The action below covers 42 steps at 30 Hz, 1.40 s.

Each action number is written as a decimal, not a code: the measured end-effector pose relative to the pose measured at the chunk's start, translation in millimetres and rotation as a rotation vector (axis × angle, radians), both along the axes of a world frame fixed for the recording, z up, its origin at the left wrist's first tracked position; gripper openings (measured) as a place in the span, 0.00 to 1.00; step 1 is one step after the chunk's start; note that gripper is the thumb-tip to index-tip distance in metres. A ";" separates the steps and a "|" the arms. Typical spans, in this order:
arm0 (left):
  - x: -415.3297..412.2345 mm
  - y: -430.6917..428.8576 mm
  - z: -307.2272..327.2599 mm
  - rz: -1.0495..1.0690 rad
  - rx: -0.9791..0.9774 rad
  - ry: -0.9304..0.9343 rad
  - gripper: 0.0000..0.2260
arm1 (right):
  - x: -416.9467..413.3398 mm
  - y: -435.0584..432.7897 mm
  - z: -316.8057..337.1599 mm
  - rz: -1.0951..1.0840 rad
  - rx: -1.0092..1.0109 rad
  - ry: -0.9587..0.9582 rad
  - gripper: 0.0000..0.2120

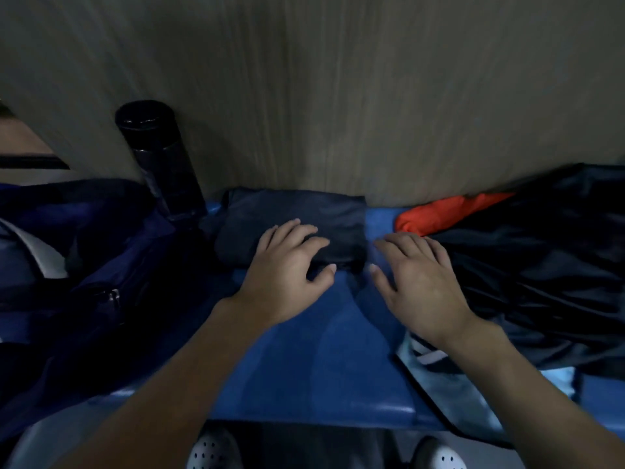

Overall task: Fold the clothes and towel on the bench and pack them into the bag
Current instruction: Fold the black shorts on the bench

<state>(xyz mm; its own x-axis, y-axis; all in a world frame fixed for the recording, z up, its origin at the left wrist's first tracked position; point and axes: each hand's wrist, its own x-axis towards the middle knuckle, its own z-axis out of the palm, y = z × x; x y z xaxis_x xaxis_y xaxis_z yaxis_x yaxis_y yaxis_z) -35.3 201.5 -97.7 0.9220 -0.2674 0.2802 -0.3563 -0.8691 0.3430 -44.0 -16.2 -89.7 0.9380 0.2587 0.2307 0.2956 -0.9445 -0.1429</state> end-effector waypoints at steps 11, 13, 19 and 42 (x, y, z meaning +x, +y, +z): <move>7.2 -145.8 24.7 -0.211 -0.037 0.113 0.22 | -35.6 -144.4 26.4 -0.513 0.062 -0.102 0.22; 11.9 -165.5 22.4 -0.237 -0.048 0.149 0.24 | -42.9 -163.3 25.4 -0.557 0.040 -0.037 0.25; 25.7 -195.5 18.4 -0.246 0.118 0.123 0.16 | -55.3 -194.2 12.2 -0.534 0.116 -0.124 0.03; -59.8 -113.8 201.3 -0.089 -0.439 -0.170 0.04 | -108.6 -192.0 158.8 -0.180 0.564 -0.282 0.04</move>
